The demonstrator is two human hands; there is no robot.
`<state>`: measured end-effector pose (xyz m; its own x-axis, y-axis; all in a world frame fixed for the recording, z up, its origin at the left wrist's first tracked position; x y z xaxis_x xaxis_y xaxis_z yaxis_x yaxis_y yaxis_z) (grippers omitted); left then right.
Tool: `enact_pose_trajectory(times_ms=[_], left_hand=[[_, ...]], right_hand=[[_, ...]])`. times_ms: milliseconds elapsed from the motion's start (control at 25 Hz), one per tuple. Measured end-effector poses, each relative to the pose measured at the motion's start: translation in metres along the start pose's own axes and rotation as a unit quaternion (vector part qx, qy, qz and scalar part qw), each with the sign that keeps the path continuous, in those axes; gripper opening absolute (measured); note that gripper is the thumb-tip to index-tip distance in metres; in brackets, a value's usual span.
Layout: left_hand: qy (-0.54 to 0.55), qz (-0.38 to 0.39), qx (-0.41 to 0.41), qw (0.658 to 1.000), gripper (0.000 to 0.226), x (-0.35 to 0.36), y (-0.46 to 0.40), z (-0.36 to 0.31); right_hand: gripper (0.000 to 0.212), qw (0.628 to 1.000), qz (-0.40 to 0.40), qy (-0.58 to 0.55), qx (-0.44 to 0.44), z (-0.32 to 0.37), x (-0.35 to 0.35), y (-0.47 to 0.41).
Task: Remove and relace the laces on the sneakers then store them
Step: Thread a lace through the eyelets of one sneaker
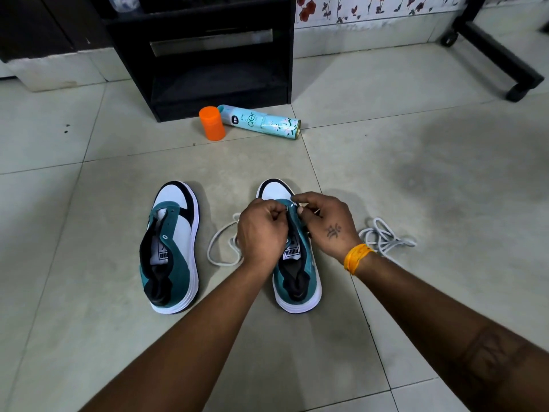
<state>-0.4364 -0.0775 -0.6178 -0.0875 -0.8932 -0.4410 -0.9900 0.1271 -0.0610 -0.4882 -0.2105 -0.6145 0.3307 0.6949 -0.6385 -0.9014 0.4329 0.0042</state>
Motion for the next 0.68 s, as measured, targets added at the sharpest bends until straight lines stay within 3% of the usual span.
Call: enact_pose_trajectory(times_ms=[280,400,520,680], left_hand=[[0.011,0.005,0.065,0.998,0.012,-0.015,0.004,-0.001],[0.073,-0.030,0.081,0.994,0.017,-0.028,0.026,-0.006],[0.006,-0.024,0.101,0.995,0.021,-0.030,0.046,-0.005],[-0.034,-0.022,0.090,0.995,0.020,-0.032,0.054,0.007]], right_hand=[[0.015,0.994,0.043,0.065,-0.077,0.000,-0.003,-0.023],[0.018,0.999,0.029,-0.008,-0.030,-0.002,-0.005,-0.019],[0.014,0.993,0.025,-0.089,0.070,-0.011,-0.002,-0.017],[0.019,0.987,-0.029,0.103,0.116,-0.036,-0.009,-0.020]])
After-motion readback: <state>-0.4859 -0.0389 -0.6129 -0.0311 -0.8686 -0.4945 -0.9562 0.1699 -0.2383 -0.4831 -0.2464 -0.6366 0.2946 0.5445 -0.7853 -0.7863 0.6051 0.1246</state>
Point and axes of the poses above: each hand's wrist, its own y-axis away from the middle knuckle, its own x-axis out of the palm, z = x × y, the point moved 1 cm from there along -y, towards the middle knuckle, and after that the axes turned 10 degrees about y, right-handed, at the moved point
